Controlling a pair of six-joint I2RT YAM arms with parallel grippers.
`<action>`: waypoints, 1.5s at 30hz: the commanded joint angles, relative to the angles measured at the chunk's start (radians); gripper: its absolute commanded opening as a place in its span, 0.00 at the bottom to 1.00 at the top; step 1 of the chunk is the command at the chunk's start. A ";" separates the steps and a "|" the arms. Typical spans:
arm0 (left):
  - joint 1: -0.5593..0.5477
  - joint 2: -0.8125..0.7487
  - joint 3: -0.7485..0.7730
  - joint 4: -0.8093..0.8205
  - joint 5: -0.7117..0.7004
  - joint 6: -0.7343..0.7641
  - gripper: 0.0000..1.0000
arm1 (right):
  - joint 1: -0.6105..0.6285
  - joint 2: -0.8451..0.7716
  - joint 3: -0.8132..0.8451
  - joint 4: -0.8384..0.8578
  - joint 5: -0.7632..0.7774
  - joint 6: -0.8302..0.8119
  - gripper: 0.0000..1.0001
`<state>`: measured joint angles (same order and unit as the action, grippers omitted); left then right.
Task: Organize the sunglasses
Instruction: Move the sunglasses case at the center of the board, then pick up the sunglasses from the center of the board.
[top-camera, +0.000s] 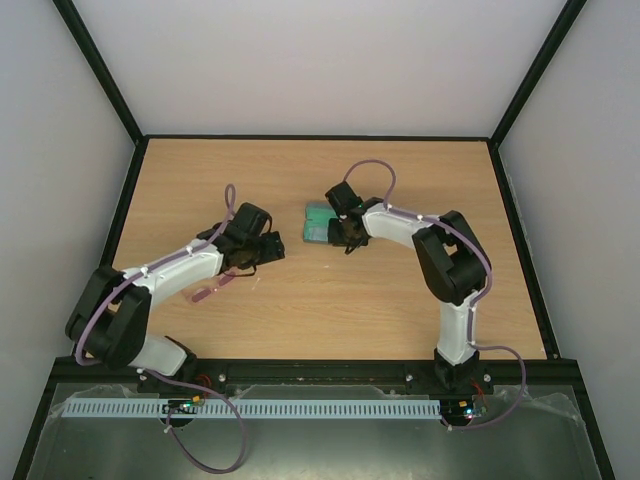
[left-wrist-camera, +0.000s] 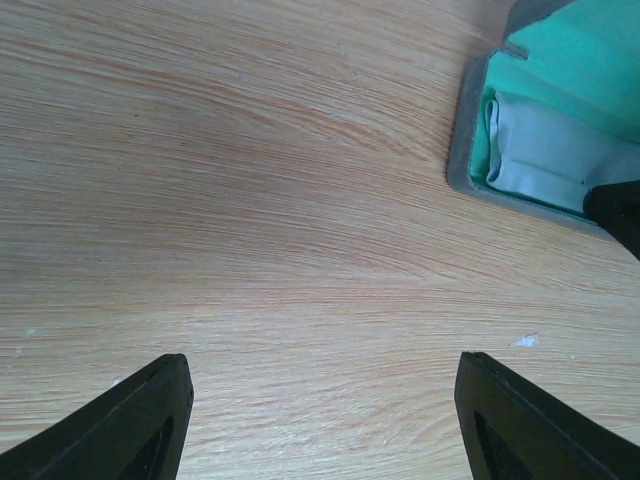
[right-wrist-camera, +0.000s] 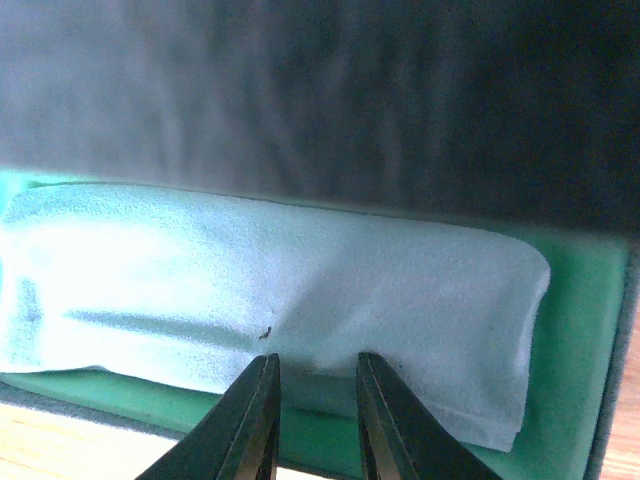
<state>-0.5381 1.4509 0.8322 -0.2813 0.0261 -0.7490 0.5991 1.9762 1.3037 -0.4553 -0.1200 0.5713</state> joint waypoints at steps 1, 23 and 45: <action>0.007 -0.041 -0.020 -0.010 0.011 -0.005 0.75 | 0.014 -0.050 -0.068 0.002 0.038 0.020 0.25; 0.008 -0.203 0.022 -0.110 0.036 -0.007 0.75 | 0.019 -0.430 -0.477 0.035 0.062 0.053 0.25; 0.176 -0.612 0.148 -0.400 0.149 0.001 0.99 | 0.197 -0.215 0.163 -0.134 -0.103 0.028 0.54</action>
<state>-0.3729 0.9199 0.9710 -0.6132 0.1329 -0.7296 0.7456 1.6386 1.3579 -0.5144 -0.2073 0.6022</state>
